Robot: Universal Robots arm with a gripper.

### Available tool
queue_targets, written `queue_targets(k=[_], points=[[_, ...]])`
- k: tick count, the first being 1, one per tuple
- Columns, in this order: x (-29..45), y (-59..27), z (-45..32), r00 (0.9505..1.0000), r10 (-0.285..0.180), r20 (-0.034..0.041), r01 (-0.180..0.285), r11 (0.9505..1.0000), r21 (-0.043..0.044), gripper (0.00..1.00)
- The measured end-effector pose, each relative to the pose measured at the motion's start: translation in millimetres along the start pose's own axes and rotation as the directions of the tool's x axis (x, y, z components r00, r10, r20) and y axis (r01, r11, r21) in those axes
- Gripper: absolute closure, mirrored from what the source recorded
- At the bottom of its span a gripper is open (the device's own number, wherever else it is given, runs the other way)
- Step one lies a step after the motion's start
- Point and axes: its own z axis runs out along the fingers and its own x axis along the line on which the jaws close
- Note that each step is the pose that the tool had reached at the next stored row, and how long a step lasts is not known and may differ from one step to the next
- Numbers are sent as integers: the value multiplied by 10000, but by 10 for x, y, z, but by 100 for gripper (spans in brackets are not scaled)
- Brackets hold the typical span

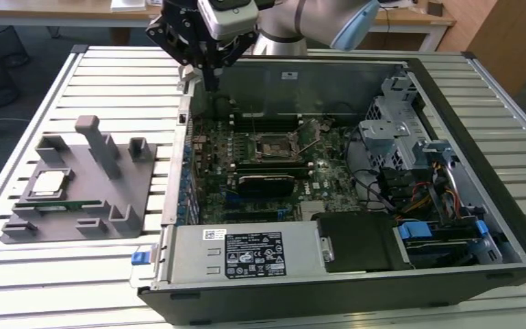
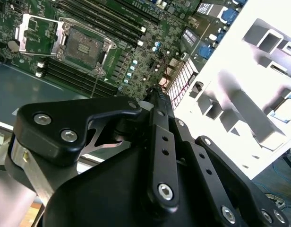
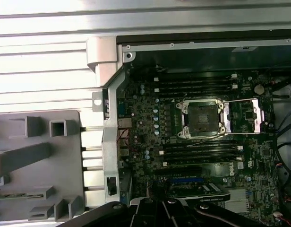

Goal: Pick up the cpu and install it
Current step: 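Reach for the cpu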

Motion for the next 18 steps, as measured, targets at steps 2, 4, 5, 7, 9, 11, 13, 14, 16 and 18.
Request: queue_targets(k=[2,4,5,7,9,11,13,14,16,18], points=[[7,-1,0,10000,-1,0,1,10000,0,89],[14,-1,1,10000,-1,0,1,10000,0,89],[17,-2,1,10000,-1,0,1,10000,0,89],[25,-2,2,10000,0,0,0,10000,0,89],[32,-3,2,10000,0,0,0,10000,0,89],[38,-3,2,10000,-1,-1,1,10000,1,89],[45,-4,3,10000,0,0,0,10000,0,89],[48,-4,3,10000,0,-1,0,10000,1,89],[55,-5,4,10000,0,-1,0,10000,1,89],[62,-5,5,10000,0,0,0,10000,0,89]])
